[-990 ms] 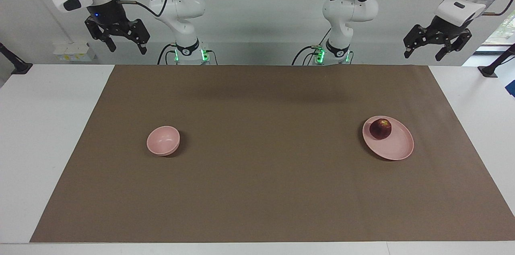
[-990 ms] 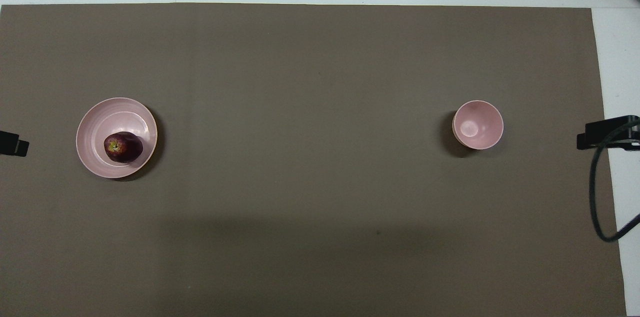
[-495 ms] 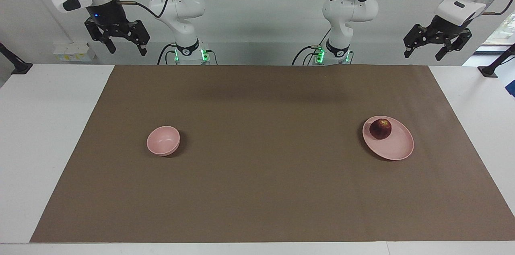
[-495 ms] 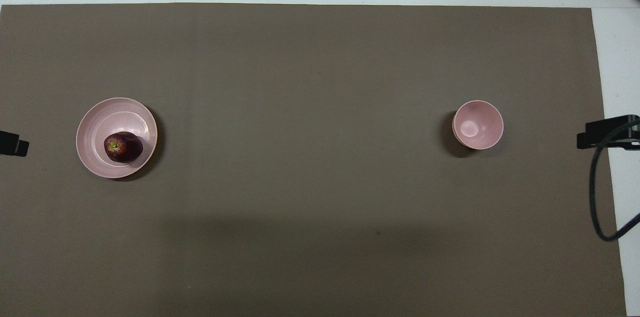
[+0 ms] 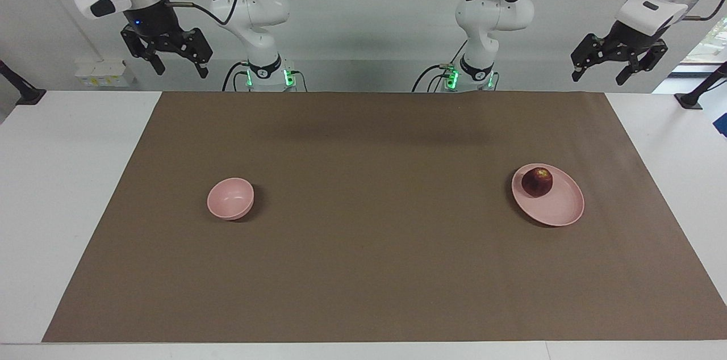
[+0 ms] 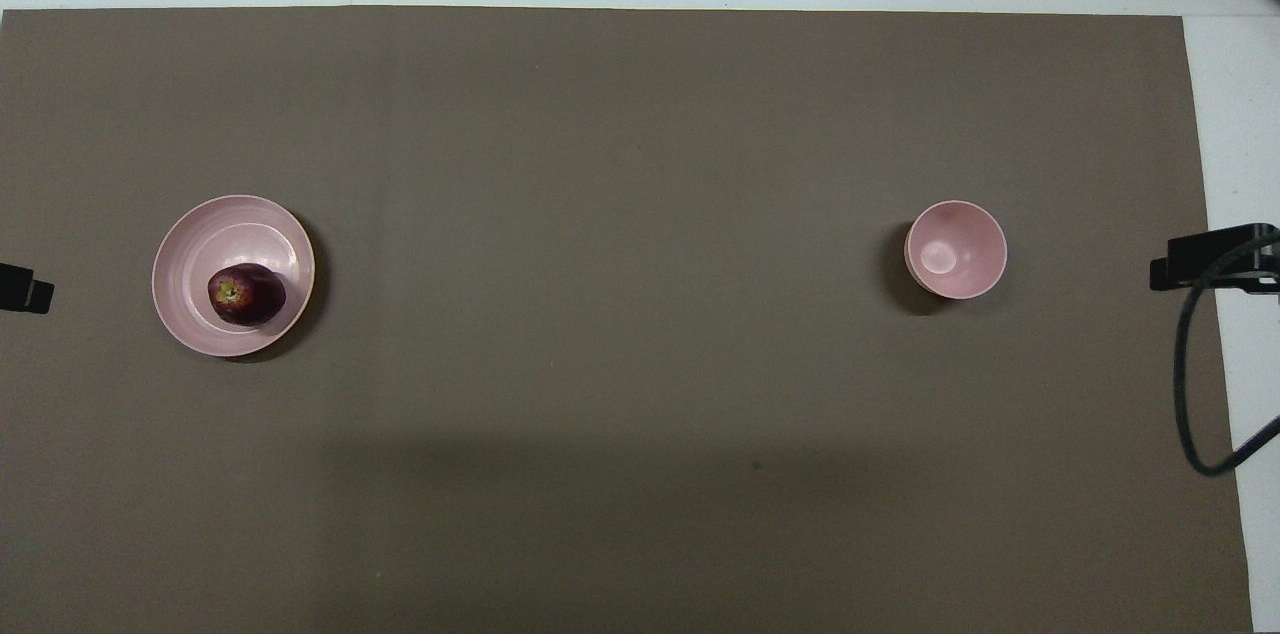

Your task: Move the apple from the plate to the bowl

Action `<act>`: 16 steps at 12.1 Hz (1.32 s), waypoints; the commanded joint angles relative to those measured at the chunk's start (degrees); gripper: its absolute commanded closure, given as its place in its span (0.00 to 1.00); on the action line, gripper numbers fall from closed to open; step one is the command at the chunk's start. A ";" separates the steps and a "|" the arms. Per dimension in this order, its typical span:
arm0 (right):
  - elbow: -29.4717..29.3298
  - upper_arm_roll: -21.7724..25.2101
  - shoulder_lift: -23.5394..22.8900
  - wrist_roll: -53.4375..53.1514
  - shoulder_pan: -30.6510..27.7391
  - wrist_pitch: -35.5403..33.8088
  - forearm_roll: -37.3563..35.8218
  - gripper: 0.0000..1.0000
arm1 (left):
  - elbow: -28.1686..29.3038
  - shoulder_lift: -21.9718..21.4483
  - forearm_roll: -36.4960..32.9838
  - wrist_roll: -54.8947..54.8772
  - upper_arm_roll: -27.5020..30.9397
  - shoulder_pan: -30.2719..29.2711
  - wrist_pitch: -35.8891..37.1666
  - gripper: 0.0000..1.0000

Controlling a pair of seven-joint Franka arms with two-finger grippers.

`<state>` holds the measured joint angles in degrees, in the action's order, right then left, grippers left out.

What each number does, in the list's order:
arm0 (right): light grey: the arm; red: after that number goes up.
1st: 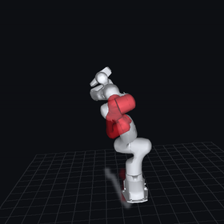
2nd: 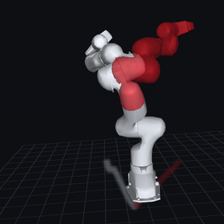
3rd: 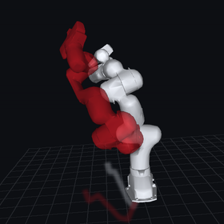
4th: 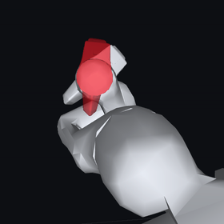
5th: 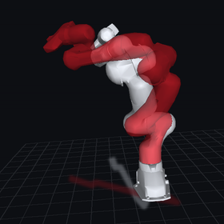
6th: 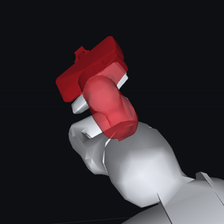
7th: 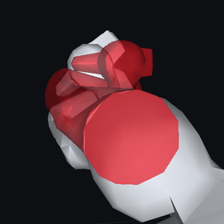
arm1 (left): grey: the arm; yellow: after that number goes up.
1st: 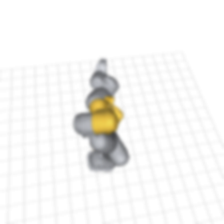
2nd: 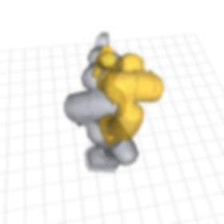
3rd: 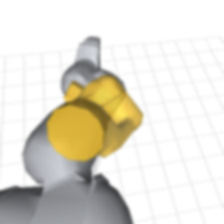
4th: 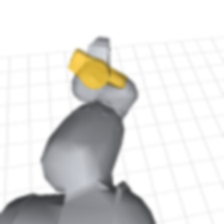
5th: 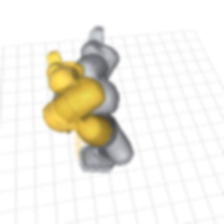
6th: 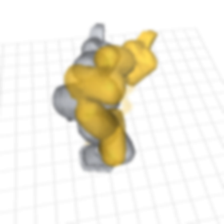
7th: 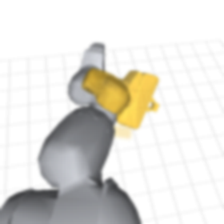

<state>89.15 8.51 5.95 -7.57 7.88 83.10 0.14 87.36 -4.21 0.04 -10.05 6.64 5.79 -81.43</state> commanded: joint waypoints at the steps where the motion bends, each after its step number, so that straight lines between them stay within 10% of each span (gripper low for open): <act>1: 1.91 -0.24 1.61 1.24 -0.58 0.04 1.18 0.00 | 1.76 -1.50 -0.57 0.91 -0.13 -0.07 -1.19 0.00; 11: 3.76 -0.33 1.96 1.33 0.91 1.89 2.48 0.00 | 3.07 -1.77 -0.22 0.12 -0.13 0.54 -2.06 0.00; 16: 4.02 -0.24 2.05 0.64 1.26 1.80 4.25 0.00 | 12.37 -2.29 -0.13 -1.02 -0.13 -0.25 -9.34 0.00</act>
<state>90.98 8.35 6.35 -7.57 9.25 83.68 3.29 94.25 -4.37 0.06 -10.23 6.36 5.77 -87.02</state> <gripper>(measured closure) 0.000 0.000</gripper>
